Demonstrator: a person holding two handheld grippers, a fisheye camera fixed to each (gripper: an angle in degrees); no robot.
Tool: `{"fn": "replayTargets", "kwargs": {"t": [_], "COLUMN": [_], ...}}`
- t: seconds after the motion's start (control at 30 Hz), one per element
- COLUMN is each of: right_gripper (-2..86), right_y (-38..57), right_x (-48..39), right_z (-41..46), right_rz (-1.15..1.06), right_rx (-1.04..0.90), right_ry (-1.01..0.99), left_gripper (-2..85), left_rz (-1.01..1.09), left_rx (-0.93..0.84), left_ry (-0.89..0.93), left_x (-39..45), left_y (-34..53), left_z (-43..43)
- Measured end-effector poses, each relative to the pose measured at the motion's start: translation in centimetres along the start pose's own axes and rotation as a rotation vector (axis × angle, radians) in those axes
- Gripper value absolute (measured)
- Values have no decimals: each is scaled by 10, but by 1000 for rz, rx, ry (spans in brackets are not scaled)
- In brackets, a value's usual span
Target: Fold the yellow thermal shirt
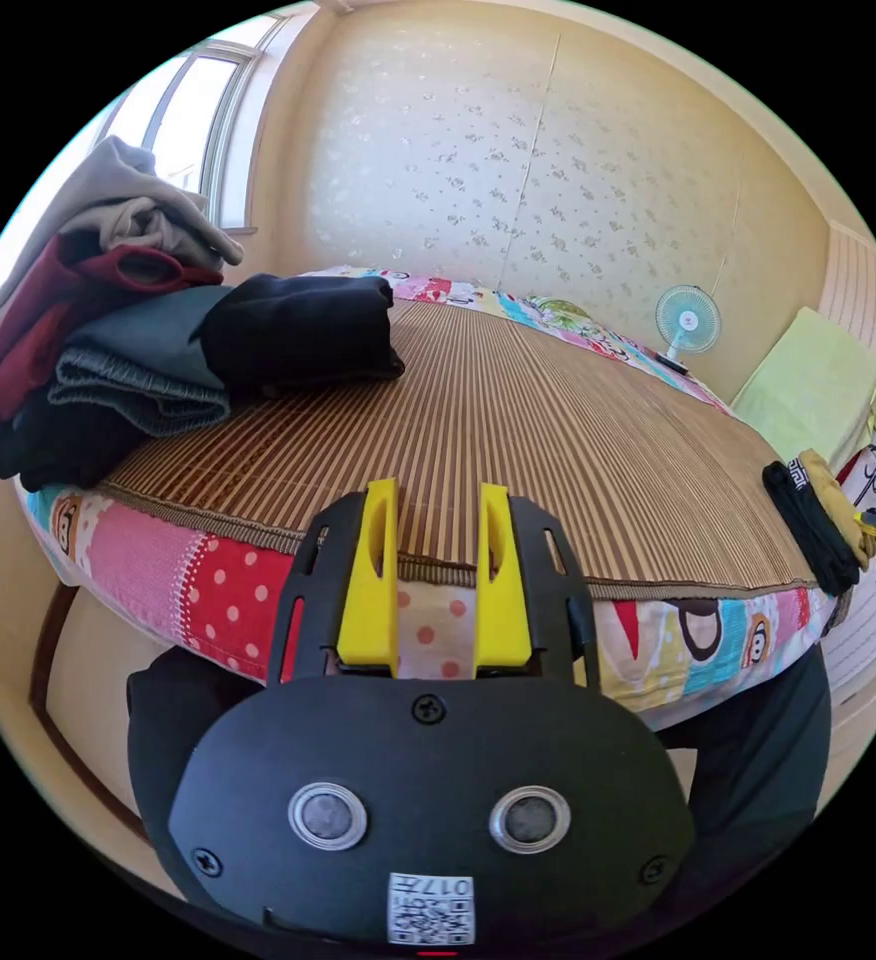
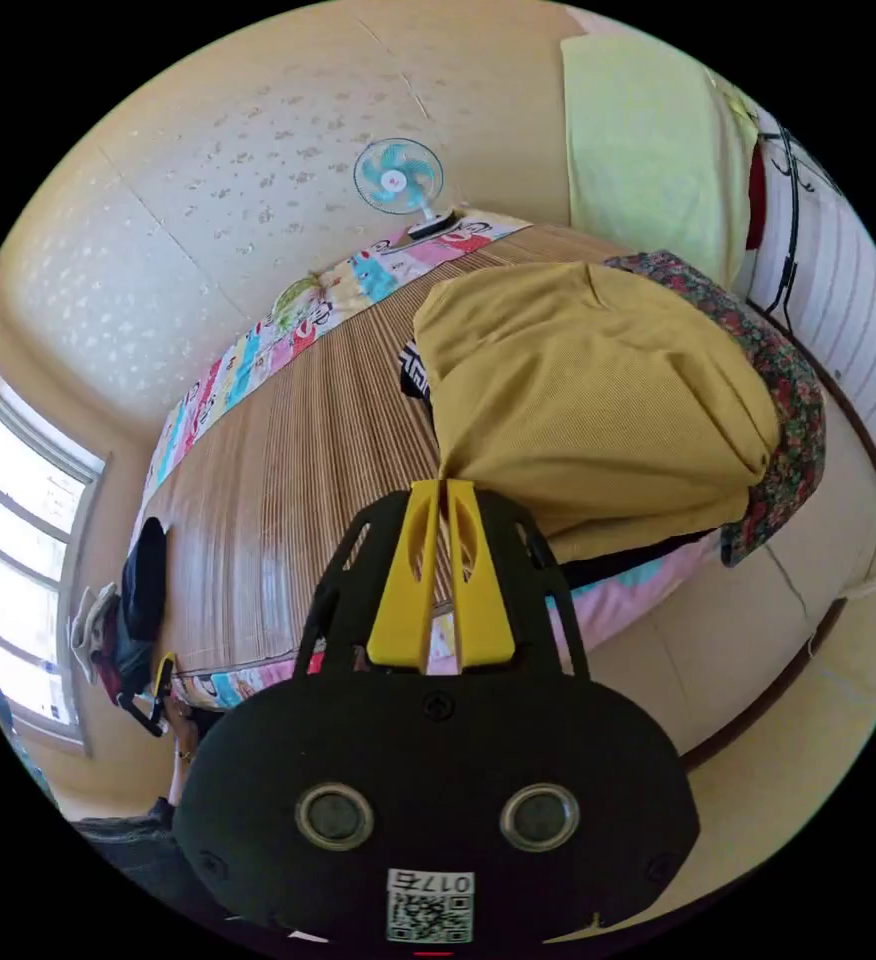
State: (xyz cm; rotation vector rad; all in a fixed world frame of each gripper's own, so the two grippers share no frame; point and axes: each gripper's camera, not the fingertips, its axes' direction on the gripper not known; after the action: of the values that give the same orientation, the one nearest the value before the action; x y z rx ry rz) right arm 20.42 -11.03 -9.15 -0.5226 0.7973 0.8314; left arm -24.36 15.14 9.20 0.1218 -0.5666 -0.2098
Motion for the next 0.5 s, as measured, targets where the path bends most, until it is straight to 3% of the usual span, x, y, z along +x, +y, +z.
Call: {"fn": "replayTargets", "kwargs": {"t": [0.1,0.23,0.37,0.5], "right_gripper": [19,14,16,33], "right_y": [-4,18,74,124], "right_x": [-35,-162,-264,-300], "right_z": [21,45,81,157], "right_rz": [-33,-351,-620,-632], "right_rx": [64,55,-13,-140], "right_ry": [-129,-36,-94,33], "left_gripper": [113,111,102,89], "left_rz": [-2,3,-11,-20], "left_rx": [10,6,14,16], "left_ry": [-17,-27,-23,-9], "left_x": [-1,-2,-7,-14], "left_y": [4,5,6,6], "left_z": [-1,-2,-4,-6]}}
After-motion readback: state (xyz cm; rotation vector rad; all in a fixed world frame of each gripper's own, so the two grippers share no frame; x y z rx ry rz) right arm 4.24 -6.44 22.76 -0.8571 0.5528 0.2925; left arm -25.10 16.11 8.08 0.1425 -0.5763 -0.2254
